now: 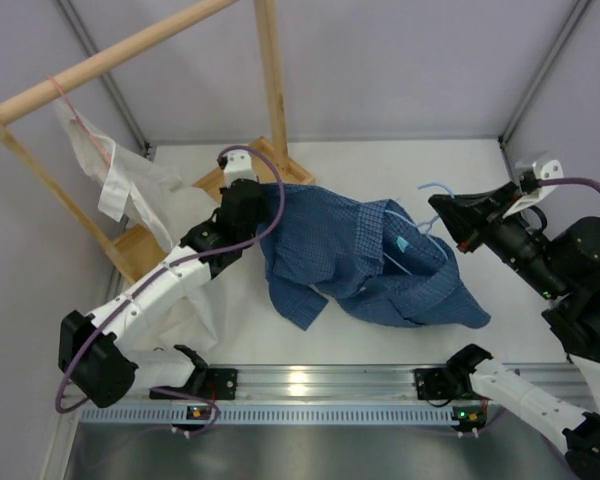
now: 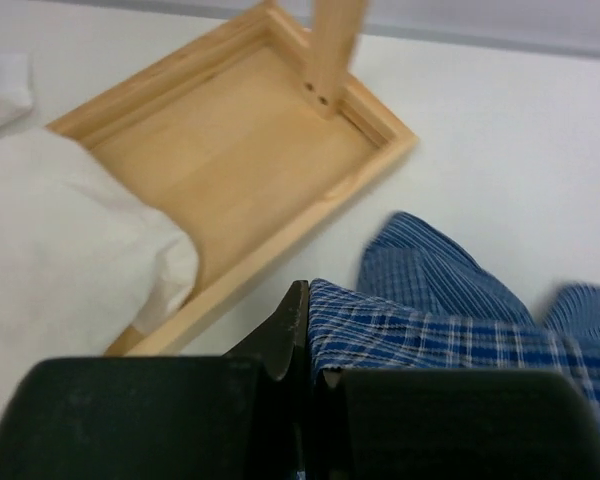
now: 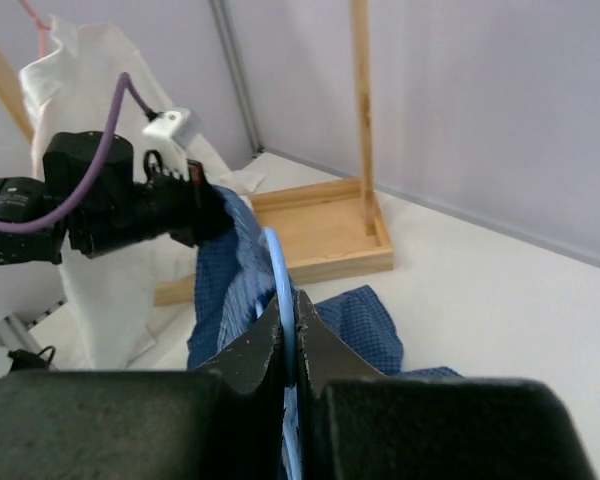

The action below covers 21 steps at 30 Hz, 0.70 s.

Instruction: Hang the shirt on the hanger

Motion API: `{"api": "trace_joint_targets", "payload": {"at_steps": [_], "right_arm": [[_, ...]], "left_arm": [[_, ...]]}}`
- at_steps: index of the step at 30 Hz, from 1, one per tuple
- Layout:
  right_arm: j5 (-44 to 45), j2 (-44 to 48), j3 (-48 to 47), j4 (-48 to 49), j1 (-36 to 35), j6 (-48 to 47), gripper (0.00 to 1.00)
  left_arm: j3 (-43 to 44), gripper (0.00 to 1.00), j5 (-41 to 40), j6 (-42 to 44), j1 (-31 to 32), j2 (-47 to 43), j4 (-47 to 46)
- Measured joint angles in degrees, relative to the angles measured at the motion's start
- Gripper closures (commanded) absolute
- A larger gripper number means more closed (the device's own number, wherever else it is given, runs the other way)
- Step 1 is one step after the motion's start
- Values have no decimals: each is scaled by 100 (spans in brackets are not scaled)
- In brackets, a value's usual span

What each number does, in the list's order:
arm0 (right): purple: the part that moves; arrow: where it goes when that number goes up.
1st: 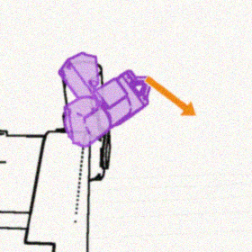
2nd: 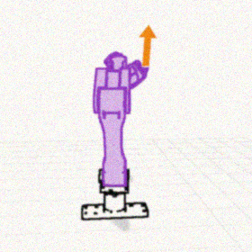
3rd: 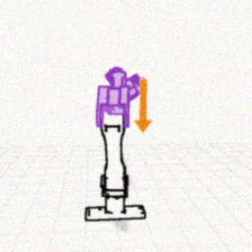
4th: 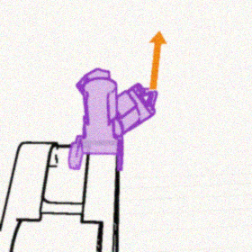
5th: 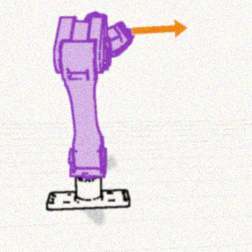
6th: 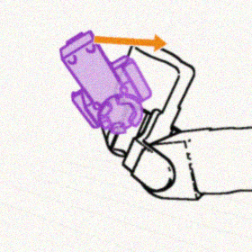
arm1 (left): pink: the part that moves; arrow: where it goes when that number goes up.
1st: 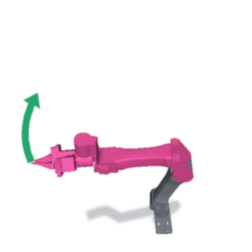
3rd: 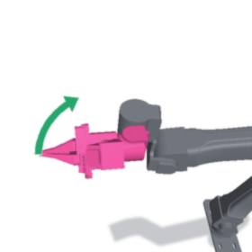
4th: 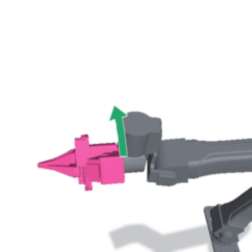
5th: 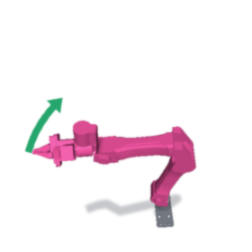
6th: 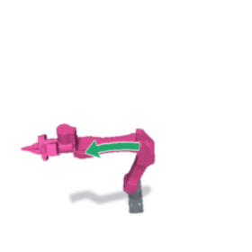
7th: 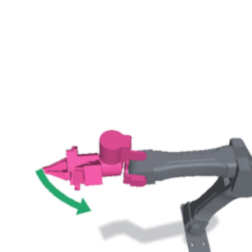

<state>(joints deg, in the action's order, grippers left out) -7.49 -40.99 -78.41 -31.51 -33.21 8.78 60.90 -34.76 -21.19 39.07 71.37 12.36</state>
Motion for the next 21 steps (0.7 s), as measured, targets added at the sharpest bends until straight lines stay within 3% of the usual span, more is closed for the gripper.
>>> {"api": "trace_joint_targets", "payload": {"at_steps": [4,8,14,21], "right_arm": [[483,295,0,-199,0,-79,100],[557,402,-101,-249,0,-116,100],[328,-201,-472,-201,0,-166,100],[94,-1060,-798,-122,0,-216,100]], "left_arm": [[13,100,184,-487,-664,94,131],[-28,100,767,-638,-673,98,70],[-199,100,1705,-555,-662,-337,15],[-195,100,2035,-245,-662,-1189,-42]]}}
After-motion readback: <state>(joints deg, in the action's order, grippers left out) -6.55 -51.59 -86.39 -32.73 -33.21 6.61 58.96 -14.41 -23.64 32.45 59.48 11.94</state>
